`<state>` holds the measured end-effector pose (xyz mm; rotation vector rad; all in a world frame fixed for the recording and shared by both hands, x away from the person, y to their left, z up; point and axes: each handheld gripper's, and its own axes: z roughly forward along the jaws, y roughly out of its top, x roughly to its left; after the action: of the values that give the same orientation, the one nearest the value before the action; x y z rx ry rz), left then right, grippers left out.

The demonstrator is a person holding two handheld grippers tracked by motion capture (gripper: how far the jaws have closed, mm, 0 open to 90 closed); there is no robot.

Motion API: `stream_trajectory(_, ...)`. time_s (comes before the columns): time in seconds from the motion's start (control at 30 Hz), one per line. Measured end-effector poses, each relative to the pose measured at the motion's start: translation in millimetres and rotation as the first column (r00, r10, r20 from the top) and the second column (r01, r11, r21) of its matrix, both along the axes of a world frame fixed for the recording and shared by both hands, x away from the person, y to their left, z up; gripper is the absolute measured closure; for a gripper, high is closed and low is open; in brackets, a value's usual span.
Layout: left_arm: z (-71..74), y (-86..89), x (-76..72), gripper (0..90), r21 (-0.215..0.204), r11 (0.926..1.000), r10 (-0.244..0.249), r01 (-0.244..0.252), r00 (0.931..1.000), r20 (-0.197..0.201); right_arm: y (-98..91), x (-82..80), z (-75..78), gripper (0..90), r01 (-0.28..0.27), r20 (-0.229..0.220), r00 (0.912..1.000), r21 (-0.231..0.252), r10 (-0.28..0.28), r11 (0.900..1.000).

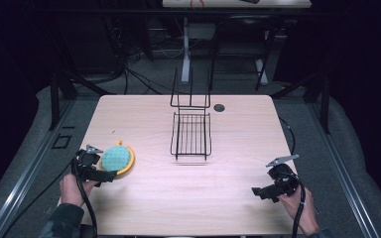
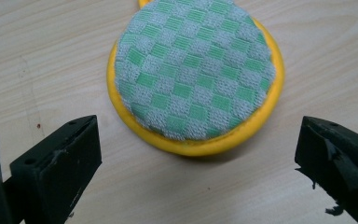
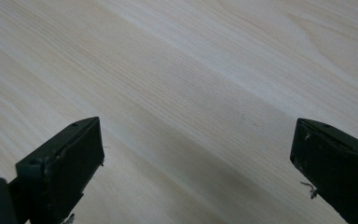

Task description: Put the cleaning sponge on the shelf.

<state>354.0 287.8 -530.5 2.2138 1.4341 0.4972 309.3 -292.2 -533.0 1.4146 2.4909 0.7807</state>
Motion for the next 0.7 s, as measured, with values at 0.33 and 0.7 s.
stream_trajectory(0.33,-2.0,2.6,9.6,0.1,-0.027,0.9996,0.011,-0.011,0.9999,-0.007,1.9,0.0,-1.1,2.2,-0.014,-0.009,0.9999,-0.006,0.014,0.9999)
stream_trajectory(0.7,-4.3,8.0,27.0,0.0,-0.019,0.9988,0.046,-0.046,0.9987,-0.024,3.9,1.2,-2.0,3.2,-0.014,-0.008,0.9999,-0.011,0.014,0.9998)
